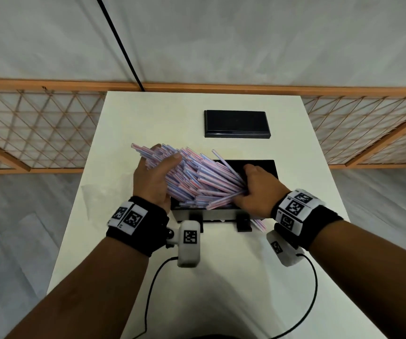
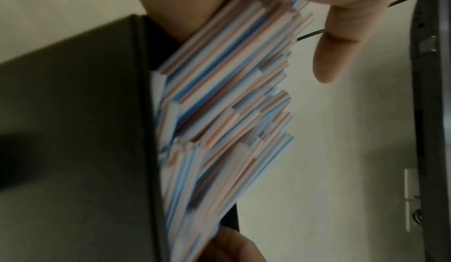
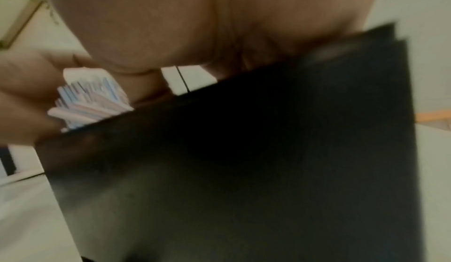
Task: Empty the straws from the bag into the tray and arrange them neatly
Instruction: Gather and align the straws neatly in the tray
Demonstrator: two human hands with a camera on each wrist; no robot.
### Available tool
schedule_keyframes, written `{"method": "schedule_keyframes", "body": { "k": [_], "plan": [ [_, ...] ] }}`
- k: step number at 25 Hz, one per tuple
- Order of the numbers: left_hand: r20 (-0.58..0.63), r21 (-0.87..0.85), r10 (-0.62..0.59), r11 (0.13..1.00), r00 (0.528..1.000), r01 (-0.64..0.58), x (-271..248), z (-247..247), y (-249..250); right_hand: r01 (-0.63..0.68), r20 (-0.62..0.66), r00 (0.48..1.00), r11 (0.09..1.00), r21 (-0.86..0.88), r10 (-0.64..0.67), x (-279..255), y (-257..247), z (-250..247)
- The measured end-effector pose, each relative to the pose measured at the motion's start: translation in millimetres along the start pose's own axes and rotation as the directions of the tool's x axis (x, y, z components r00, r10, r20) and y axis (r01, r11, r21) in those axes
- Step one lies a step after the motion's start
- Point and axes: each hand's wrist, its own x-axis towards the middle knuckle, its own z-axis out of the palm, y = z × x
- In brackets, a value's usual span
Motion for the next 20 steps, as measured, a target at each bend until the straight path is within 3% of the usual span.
{"method": "schedule_keyframes", "body": {
  "k": [3,10,13,16,18,20],
  "plan": [
    [0.043,0.022,0.047,0.999,0.998,-0.048,7.9,4.1,4.4,-0.010,0.034,0.999,0.999,-0.045,0.012,10.3,-5.2,4.2],
    [0.148,0.014,0.091,0.995,0.985,-0.094,4.6,7.9,2.9,0.057,-0.005,0.998,0.995,0.085,-0.057,19.8,-14.1,16.9],
    [0.213,0.031,0.185,0.980,0.960,-0.195,-1.7,9.8,10.7,0.132,-0.101,0.989,0.957,0.259,-0.109,18.4,-21.9,10.3],
    [0.272,0.076,0.292,0.943,0.917,-0.323,-5.2,8.9,23.2,0.228,-0.211,0.963,0.921,0.317,-0.166,19.9,-20.6,2.1],
    [0.205,0.103,0.307,0.937,0.929,-0.333,-0.8,3.6,22.2,0.205,-0.199,0.966,0.961,0.188,-0.167,22.1,-15.1,0.7],
    [0.074,0.055,0.260,0.963,0.963,-0.264,3.5,-2.1,16.8,0.142,-0.189,0.973,0.989,0.041,-0.132,19.5,-8.9,0.9]
  ]
}}
